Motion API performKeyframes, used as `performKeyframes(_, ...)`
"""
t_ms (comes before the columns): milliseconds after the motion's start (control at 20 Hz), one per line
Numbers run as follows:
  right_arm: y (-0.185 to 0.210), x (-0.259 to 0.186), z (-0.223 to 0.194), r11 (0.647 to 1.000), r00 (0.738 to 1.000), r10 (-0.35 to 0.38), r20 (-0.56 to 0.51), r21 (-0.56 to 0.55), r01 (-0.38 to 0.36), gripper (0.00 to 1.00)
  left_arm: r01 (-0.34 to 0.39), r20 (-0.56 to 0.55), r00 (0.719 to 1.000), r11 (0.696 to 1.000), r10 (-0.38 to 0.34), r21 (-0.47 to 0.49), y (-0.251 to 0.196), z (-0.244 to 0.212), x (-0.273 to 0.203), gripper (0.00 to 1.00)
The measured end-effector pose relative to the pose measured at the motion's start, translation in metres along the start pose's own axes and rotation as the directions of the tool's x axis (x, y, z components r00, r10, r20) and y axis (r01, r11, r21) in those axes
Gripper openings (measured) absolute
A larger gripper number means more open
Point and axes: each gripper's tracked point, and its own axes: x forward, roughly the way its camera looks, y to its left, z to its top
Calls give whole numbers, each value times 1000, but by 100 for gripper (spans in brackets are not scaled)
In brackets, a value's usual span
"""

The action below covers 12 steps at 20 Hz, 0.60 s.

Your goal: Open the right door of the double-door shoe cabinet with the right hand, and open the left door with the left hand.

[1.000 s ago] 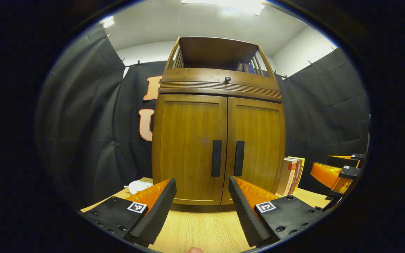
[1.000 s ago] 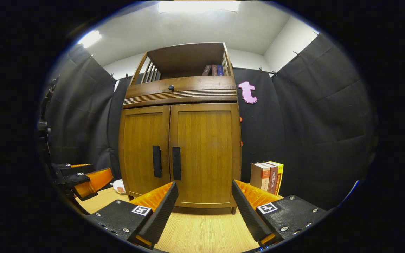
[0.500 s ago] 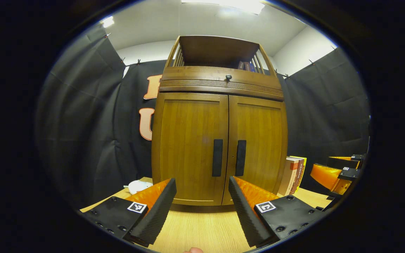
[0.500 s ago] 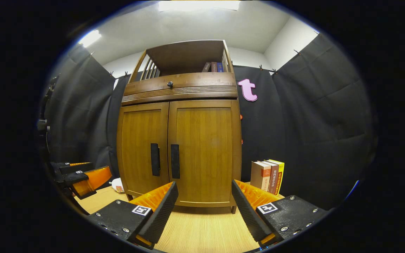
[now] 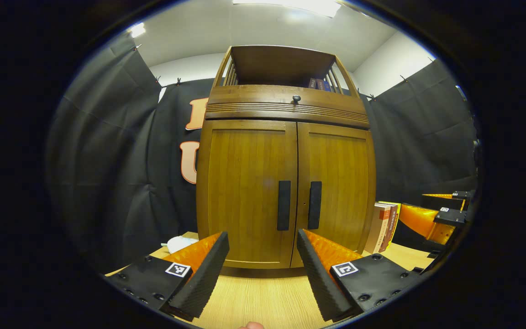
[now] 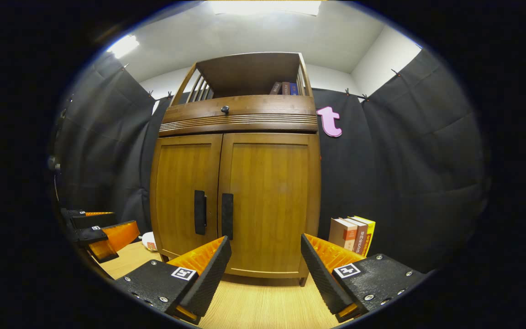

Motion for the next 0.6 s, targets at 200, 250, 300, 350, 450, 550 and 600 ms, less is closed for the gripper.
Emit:
performKeyframes(200, 28, 47, 13, 995, 994, 100, 35, -19, -99, 94, -28, 15, 1000, 999, 27, 22, 6, 4, 0, 96)
performKeyframes(250, 36, 60, 11, 992, 992, 124, 33, -11, -124, 94, -34, 16, 999, 999, 34, 25, 8, 7, -1, 96)
performKeyframes(300, 43, 75, 10, 990, 989, 142, 30, 2, -142, 94, -42, 17, 999, 999, 41, 27, 11, 8, -3, 96)
performKeyframes(350, 47, 91, 8, 989, 989, 150, 21, 14, -150, 94, -49, 17, 999, 998, 48, 30, 12, 10, -4, 94)
performKeyframes(450, 52, 122, 0, 989, 989, 147, -4, 34, -147, 94, -61, 19, 998, 998, 61, 35, 15, 12, -6, 96)
performKeyframes(550, 56, 150, -6, 987, 989, 148, -24, 66, -146, 94, -75, 18, 997, 997, 75, 30, 18, 14, -8, 96)
performKeyframes(600, 60, 164, -12, 986, 988, 151, -38, 82, -147, 94, -81, 17, 997, 996, 81, 23, 19, 15, -9, 94)
